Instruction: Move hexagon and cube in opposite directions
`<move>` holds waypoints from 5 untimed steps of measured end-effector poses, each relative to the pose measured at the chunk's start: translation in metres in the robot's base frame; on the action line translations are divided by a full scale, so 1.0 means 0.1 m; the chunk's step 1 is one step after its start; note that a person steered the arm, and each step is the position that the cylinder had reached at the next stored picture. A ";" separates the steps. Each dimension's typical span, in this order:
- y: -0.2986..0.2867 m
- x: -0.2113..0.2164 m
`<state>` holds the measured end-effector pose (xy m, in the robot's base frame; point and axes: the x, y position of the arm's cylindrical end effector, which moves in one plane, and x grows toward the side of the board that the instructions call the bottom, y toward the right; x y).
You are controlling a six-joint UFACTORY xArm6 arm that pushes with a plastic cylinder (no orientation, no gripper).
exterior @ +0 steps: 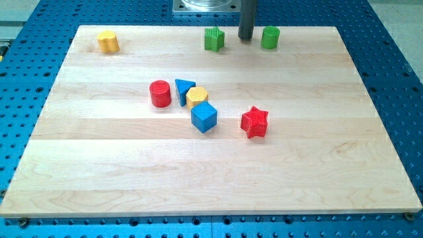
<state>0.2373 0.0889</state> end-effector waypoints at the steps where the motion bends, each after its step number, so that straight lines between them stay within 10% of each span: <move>1: 0.50 0.06; 5: 0.50 0.13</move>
<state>0.2508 0.1390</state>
